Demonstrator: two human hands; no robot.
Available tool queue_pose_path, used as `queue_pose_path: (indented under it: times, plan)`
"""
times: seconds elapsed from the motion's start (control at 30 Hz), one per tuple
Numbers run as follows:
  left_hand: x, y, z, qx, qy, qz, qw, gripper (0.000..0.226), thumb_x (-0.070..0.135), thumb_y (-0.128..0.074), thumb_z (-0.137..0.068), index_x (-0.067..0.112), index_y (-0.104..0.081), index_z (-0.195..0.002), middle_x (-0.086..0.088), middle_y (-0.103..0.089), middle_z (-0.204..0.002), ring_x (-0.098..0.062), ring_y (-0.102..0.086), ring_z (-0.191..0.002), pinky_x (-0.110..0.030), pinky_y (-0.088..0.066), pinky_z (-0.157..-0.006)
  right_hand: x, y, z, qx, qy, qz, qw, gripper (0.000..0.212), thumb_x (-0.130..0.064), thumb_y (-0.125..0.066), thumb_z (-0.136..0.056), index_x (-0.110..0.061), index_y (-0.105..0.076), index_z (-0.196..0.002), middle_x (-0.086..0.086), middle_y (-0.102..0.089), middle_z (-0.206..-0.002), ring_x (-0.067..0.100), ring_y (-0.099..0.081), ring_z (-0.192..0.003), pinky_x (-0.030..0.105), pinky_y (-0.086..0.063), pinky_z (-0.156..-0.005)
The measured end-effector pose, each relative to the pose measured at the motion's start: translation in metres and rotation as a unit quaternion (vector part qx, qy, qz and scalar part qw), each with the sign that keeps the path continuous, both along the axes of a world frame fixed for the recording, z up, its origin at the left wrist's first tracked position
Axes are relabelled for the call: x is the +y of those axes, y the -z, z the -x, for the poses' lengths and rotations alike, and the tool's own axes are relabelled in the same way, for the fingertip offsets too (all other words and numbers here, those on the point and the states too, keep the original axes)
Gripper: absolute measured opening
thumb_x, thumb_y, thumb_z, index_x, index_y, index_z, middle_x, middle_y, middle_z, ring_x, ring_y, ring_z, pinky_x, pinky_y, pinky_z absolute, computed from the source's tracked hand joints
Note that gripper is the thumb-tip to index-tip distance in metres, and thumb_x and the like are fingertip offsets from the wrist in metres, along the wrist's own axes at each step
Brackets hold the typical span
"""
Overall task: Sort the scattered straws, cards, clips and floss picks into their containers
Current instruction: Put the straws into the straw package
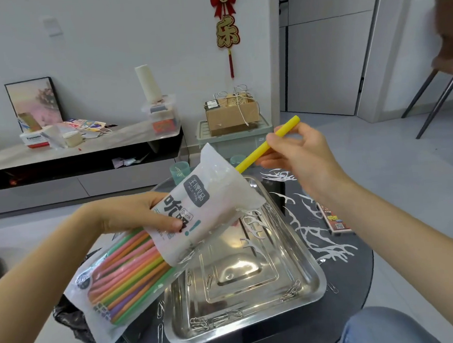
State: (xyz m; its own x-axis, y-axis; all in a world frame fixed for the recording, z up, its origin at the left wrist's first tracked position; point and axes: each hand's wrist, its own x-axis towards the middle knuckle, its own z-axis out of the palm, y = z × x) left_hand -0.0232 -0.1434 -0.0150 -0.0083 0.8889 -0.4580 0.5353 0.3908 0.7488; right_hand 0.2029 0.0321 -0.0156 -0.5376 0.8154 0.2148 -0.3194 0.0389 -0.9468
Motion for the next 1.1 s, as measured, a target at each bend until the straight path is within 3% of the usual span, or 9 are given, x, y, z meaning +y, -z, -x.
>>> queue_pose_path:
  times: [0.2, 0.3, 0.4, 0.53, 0.63, 0.77, 0.83, 0.9, 1.1]
  plan:
    - [0.006, 0.001, -0.002, -0.038, -0.029, -0.022, 0.999, 0.030, 0.031, -0.057, -0.083, 0.015, -0.056, -0.108, -0.005, -0.074, -0.101, -0.023, -0.072, -0.085, -0.024, -0.056, -0.068, -0.022, 0.001, 0.004, 0.020, 0.030, -0.127, 0.991, 0.043, -0.007, -0.062, -0.090, -0.020, -0.032, -0.119, 0.007, -0.072, -0.071, 0.024, -0.070, -0.059, 0.024, -0.055, -0.057]
    - [0.007, 0.005, -0.003, -0.064, -0.051, -0.032, 0.996, 0.036, 0.040, -0.058, -0.080, 0.014, -0.057, -0.105, -0.006, -0.074, -0.098, -0.021, -0.073, -0.082, -0.025, -0.057, -0.065, -0.032, 0.007, 0.008, 0.007, 0.046, -0.149, 0.988, 0.033, -0.008, -0.060, -0.091, -0.021, -0.040, -0.114, 0.004, -0.071, -0.068, 0.018, -0.070, -0.061, 0.026, -0.056, -0.058]
    - [0.007, 0.007, -0.006, -0.068, -0.063, -0.054, 0.994, 0.065, 0.066, -0.075, -0.058, 0.018, -0.061, -0.099, -0.008, -0.074, -0.099, -0.022, -0.072, -0.083, -0.025, -0.056, -0.064, -0.039, 0.019, 0.009, -0.037, 0.056, -0.202, 0.977, 0.009, -0.016, -0.055, -0.095, -0.020, -0.056, -0.103, -0.008, -0.070, -0.071, 0.003, -0.067, -0.067, 0.018, -0.053, -0.061]
    - [0.006, 0.011, -0.001, -0.071, -0.070, -0.069, 0.993, 0.080, 0.072, -0.077, -0.050, 0.018, -0.061, -0.108, -0.010, -0.072, -0.106, -0.027, -0.071, -0.091, -0.027, -0.056, -0.069, -0.045, 0.028, 0.009, -0.110, -0.005, -0.258, 0.960, 0.027, -0.032, -0.048, -0.098, -0.016, -0.069, -0.093, -0.007, -0.069, -0.090, 0.001, -0.061, -0.086, 0.018, -0.047, -0.077]
    - [0.006, 0.013, 0.000, -0.066, -0.066, -0.067, 0.993, 0.073, 0.071, -0.078, -0.050, 0.023, -0.064, -0.105, -0.011, -0.071, -0.107, -0.030, -0.070, -0.093, -0.030, -0.057, -0.070, -0.043, 0.025, 0.011, -0.144, -0.061, -0.212, 0.965, 0.030, -0.036, -0.047, -0.096, -0.022, -0.072, -0.092, -0.016, -0.061, -0.115, -0.002, -0.055, -0.107, 0.018, -0.040, -0.092]
    - [0.005, 0.014, 0.001, -0.073, -0.071, -0.084, 0.991, 0.070, 0.072, -0.077, -0.050, 0.024, -0.066, -0.101, -0.010, -0.072, -0.104, -0.027, -0.071, -0.091, -0.027, -0.056, -0.068, -0.036, 0.015, 0.011, -0.122, -0.072, -0.111, 0.984, 0.025, -0.038, -0.048, -0.095, -0.026, -0.069, -0.087, -0.015, -0.055, -0.119, -0.019, -0.053, -0.091, -0.001, -0.038, -0.072]
    - [0.005, 0.014, 0.002, -0.071, -0.073, -0.089, 0.991, 0.076, 0.072, -0.077, -0.050, 0.020, -0.062, -0.104, -0.009, -0.073, -0.103, -0.027, -0.071, -0.090, -0.027, -0.056, -0.067, -0.032, 0.017, 0.011, -0.113, -0.086, -0.092, 0.986, 0.026, -0.037, -0.049, -0.095, -0.026, -0.071, -0.086, -0.010, -0.059, -0.119, -0.007, -0.057, -0.101, 0.005, -0.041, -0.080]
    - [0.005, 0.014, 0.003, -0.071, -0.072, -0.091, 0.991, 0.072, 0.072, -0.077, -0.050, 0.023, -0.064, -0.101, -0.010, -0.073, -0.103, -0.028, -0.071, -0.089, -0.027, -0.057, -0.067, -0.032, 0.020, 0.012, -0.112, -0.140, -0.075, 0.981, 0.026, -0.035, -0.048, -0.095, -0.022, -0.071, -0.094, 0.000, -0.063, -0.121, 0.010, -0.059, -0.110, 0.022, -0.044, -0.094]
    - [0.003, 0.018, 0.004, -0.072, -0.069, -0.091, 0.991, 0.073, 0.071, -0.077, -0.052, 0.021, -0.063, -0.104, -0.010, -0.073, -0.104, -0.028, -0.071, -0.090, -0.027, -0.057, -0.067, -0.030, 0.025, 0.010, -0.113, -0.252, -0.050, 0.960, 0.054, -0.052, -0.043, -0.084, -0.014, -0.066, -0.116, 0.000, -0.071, -0.109, 0.012, -0.064, -0.105, 0.030, -0.041, -0.100]
